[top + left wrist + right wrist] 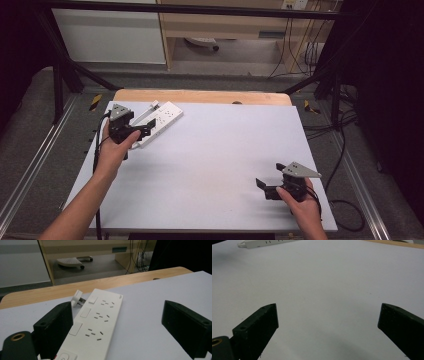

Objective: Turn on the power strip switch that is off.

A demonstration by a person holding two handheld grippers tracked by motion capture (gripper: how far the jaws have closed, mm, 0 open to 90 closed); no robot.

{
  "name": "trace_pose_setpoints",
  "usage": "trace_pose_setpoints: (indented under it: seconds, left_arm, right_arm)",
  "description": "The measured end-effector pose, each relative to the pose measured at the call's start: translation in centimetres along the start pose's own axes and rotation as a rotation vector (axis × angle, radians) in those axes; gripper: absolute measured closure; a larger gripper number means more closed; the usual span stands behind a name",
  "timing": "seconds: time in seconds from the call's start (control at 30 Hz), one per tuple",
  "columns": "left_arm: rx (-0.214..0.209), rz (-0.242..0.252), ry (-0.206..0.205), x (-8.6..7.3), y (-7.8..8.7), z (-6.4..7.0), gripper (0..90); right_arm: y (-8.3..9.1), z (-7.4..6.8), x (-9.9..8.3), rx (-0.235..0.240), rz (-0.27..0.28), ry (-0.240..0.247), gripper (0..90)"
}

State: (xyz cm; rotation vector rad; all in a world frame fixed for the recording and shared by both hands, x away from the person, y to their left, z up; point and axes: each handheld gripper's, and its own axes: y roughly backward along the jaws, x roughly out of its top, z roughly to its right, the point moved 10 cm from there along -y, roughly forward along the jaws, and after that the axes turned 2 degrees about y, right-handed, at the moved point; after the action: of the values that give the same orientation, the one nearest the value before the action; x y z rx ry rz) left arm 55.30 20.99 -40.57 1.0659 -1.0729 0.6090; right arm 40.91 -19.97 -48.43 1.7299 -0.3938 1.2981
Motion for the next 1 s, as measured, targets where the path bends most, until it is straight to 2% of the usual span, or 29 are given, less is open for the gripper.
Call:
trace_pose_setpoints:
  seconds: [0.53, 0.63, 0.97, 1.0]
  left_arm:
    - [0.028, 0.007, 0.002, 1.1, -2.3, -0.4, 11.6]
    - [0.037, 0.017, 0.0, 1.5, -2.8, -0.4, 15.0]
    - [0.041, 0.027, 0.01, 2.5, -4.3, -0.6, 15.1]
    - [0.045, 0.017, 0.007, 2.4, -4.5, -0.7, 15.1]
  right_arm:
    - [0.1, -0.1, 0.0, 0.005, 0.001, 0.0, 3.4]
    - [0.1, -0.1, 0.0, 0.006, -0.001, -0.002, 3.4]
    - [0.1, 0.0, 0.0, 0.002, 0.002, -0.003, 3.4]
    - [0.1, 0.0, 0.0, 0.002, 0.001, -0.003, 3.5]
